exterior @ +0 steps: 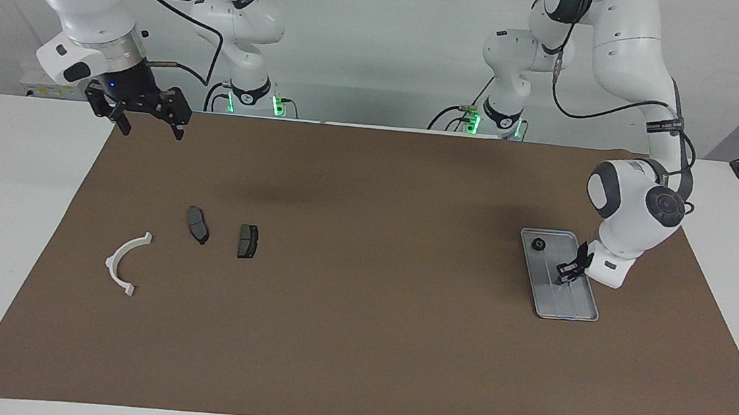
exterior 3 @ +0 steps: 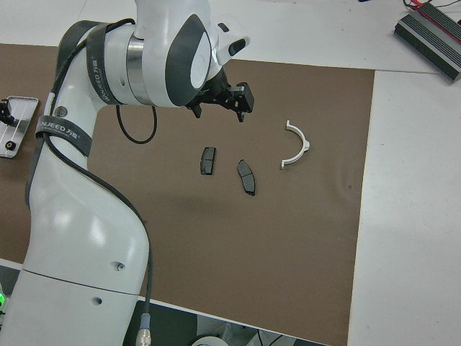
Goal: Pick bearing gear from pile to tray
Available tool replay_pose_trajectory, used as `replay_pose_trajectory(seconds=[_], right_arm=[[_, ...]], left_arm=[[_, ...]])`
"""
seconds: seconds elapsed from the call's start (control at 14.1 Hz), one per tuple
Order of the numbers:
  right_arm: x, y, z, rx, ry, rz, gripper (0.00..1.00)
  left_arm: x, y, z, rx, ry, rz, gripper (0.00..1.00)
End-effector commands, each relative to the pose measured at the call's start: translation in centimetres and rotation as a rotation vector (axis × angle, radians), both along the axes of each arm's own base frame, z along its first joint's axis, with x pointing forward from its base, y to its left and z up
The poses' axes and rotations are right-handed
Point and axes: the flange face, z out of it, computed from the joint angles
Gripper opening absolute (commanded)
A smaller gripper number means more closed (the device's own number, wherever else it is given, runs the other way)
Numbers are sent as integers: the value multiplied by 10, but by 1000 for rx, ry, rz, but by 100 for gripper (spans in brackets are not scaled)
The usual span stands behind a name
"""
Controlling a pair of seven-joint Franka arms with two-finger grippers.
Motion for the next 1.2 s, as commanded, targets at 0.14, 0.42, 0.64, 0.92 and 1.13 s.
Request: replay_pose_trajectory(seconds=[0.14, 0.42, 0.64, 0.92, 1.13], right_arm=[[-6, 3, 0, 15, 1, -9, 100], [-6, 2, 0, 13, 1, -12, 100], [-6, 2, 0, 15, 1, -13, 100], [-6, 2, 0, 15, 3, -11, 100], [-6, 2, 0, 15, 3, -11, 100]], left_arm=[[-15, 2, 4, 7, -18, -14, 17], [-11, 1, 10, 6, -18, -15, 85], [-1, 4, 33, 6, -26, -12, 100], [0, 17, 107, 5, -39, 7, 100], [-17, 13, 153, 0, -30, 3, 100]])
